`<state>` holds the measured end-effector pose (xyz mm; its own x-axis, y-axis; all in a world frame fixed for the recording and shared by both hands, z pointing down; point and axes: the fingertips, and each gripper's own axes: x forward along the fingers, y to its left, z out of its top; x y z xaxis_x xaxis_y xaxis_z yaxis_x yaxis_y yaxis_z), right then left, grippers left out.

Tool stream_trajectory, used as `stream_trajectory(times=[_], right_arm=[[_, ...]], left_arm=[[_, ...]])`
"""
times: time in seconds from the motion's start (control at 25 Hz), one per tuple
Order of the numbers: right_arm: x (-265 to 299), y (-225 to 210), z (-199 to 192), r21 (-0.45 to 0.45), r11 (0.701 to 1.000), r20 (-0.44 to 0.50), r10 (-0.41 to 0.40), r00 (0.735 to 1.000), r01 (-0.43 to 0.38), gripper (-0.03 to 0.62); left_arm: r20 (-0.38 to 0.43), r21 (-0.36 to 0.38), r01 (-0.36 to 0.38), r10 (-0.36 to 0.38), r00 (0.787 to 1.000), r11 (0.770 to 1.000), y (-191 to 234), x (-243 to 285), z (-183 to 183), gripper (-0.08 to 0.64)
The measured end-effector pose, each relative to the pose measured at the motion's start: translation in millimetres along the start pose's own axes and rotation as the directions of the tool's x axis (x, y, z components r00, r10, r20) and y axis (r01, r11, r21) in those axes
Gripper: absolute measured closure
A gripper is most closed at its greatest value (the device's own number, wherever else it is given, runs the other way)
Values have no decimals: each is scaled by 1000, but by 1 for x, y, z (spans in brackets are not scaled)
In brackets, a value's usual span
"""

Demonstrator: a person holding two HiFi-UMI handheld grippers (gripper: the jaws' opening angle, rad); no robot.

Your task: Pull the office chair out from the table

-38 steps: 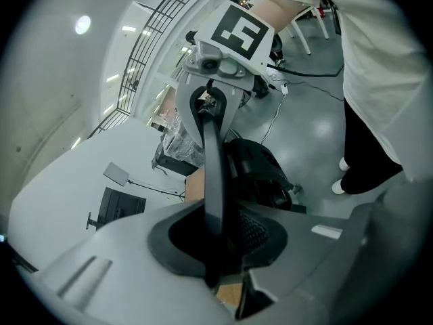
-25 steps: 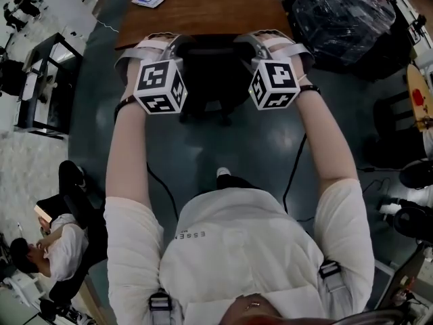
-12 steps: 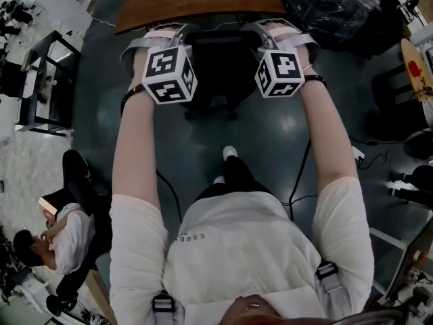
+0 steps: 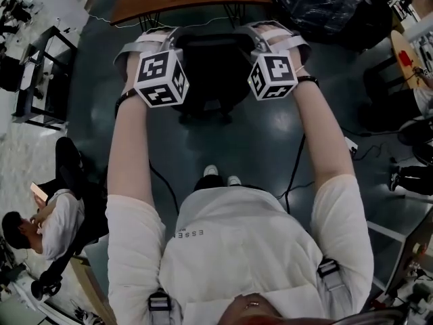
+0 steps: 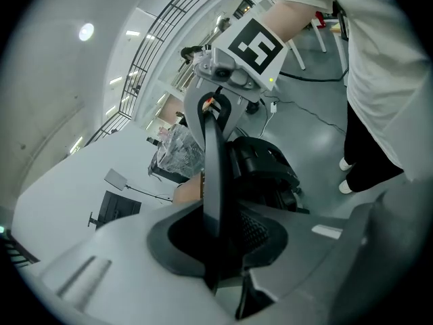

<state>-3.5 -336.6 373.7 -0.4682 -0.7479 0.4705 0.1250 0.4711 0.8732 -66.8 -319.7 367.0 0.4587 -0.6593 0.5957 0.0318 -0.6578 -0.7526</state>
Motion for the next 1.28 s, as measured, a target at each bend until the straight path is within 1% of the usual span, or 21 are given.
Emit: stream_trajectory(times=[0.12,0.32,0.48,0.52,0.6,0.64,0.76,0.8,0.84,0.88,0.92,0.96,1.0,1.04,1.08,1.12,1.16,1.2,1.24,1.28], right_arm=[[-20,10,2,-6,1000,15,-11,1000,12,572],[-50,27,9,-6,1000,53,-23,998,23,572],[-68,38,17,5,999,70,-32,997,31,562],[-73,41,20,27,999,83,-29,996,27,547],[-84,43,22,97,995,121,-25,992,13,488],[-89,42,23,133,991,133,-25,991,7,473],[-104,38,24,215,977,134,-41,990,12,448],[-111,37,25,241,970,127,-57,990,25,444],[-120,36,27,269,962,123,-83,989,47,443],[-131,35,29,302,951,122,-115,986,73,439],[-144,34,32,342,934,124,-151,981,101,439],[-157,34,36,392,911,127,-191,973,127,440],[-171,36,40,453,879,128,-233,964,152,440],[-186,39,44,518,837,125,-278,952,177,454],[-200,44,47,583,788,117,-325,938,200,505],[-214,50,51,642,735,107,-366,924,217,592],[-227,59,55,692,685,95,-397,913,226,600],[-238,70,58,734,641,86,-416,906,225,600],[-246,82,62,769,601,78,-425,902,216,600],[-253,96,65,800,565,74,-426,902,202,600]], left_arm=[[-38,-10,-10,9,999,1000,-13,-8,14,463],[-132,-14,-33,31,991,999,-33,-18,31,469],[-141,-24,-45,41,989,999,-46,-30,41,466],[-143,-28,-46,42,989,999,-50,-32,43,463],[-143,-39,-46,40,989,998,-55,-35,50,463],[-133,-51,-44,37,990,998,-56,-36,54,460],[-69,-126,-51,43,997,991,-56,-50,65,402],[-53,-146,-70,63,997,987,-57,-59,67,399],[-43,-158,-101,95,994,982,-57,-70,69,421],[-32,-172,-143,140,990,975,-57,-82,71,410],[-14,-196,-193,194,981,961,-58,-95,75,435],[12,-238,-244,254,967,940,-59,-110,80,438],[43,-296,-295,321,946,908,-61,-124,86,455],[76,-366,-338,390,918,867,-65,-139,93,473],[106,-441,-369,456,884,818,-71,-154,99,495],[135,-517,-384,515,846,765,-80,-168,106,514],[160,-593,-380,566,809,710,-89,-180,114,528],[181,-665,-360,609,772,654,-100,-191,121,540],[196,-731,-328,645,739,598,-110,-200,126,542],[202,-791,-287,673,711,541,-121,-208,131,543]])
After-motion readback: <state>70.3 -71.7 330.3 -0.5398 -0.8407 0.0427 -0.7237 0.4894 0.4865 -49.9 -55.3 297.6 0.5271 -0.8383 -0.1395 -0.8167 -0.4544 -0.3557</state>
